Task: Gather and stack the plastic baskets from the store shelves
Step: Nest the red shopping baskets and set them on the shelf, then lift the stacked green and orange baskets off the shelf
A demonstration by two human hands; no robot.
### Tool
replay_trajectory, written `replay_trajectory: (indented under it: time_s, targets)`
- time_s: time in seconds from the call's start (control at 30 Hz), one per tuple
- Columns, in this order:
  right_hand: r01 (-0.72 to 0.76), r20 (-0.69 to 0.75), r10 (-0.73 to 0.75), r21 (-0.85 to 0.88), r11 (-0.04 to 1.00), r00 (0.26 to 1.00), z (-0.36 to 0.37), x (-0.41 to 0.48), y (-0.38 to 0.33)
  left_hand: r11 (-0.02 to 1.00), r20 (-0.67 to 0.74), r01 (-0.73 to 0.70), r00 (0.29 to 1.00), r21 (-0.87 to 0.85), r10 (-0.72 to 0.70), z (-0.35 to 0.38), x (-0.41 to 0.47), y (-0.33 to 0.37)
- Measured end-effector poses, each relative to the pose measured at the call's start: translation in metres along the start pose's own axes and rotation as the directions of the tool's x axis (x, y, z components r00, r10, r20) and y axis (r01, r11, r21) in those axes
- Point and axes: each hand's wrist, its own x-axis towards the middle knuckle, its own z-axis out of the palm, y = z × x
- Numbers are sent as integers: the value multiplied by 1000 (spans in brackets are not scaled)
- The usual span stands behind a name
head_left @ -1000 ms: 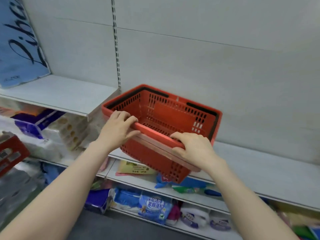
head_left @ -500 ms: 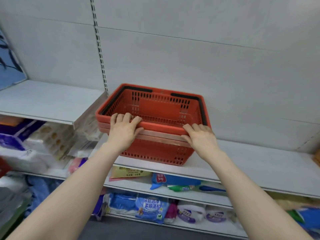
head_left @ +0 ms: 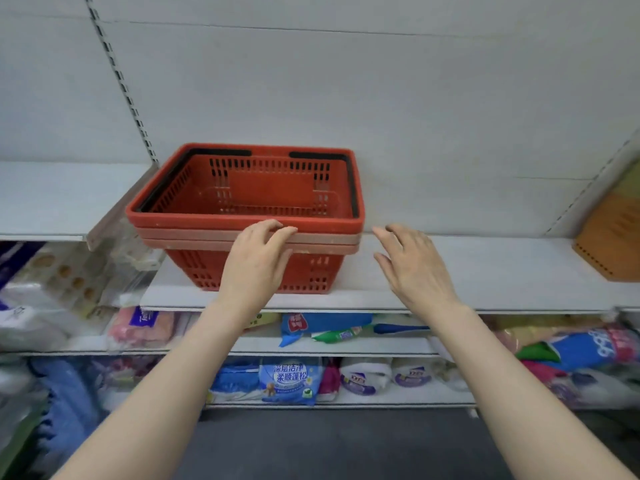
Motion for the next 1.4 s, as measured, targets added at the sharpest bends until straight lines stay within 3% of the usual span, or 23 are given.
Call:
replay_trajectory:
  time_s: [0.2,0.43,0.73,1.07,1.17,1.3,1.4]
  targets:
    - [-228,46,227,21,974,973,-31,-99,100,978,79,-18,996,-210,36,66,12,155]
    - [-461,35,463,-66,885,885,-73,-204,279,927,200,-70,968,-369,153,161,48,335]
    - [-673,-9,675,-74,736,738,-122,-243,486,865,270,-124,920,-486,283,259,138,509]
    - [-833,-7,836,72,548,549,-116,-216,680,782,334,13,908,-624,252,398,251,624]
    - [-841,11,850,154,519,527,-103,-214,723,769,395,88,892,-633,222,438,261,645]
    - [-887,121,903,279,368,413,-81,-218,776,750,421,199,900,-631,116,472,258,664]
    - [-847,176,876,394,355,449,-67,-223,807,722,339,207,940,-660,41,481,255,674]
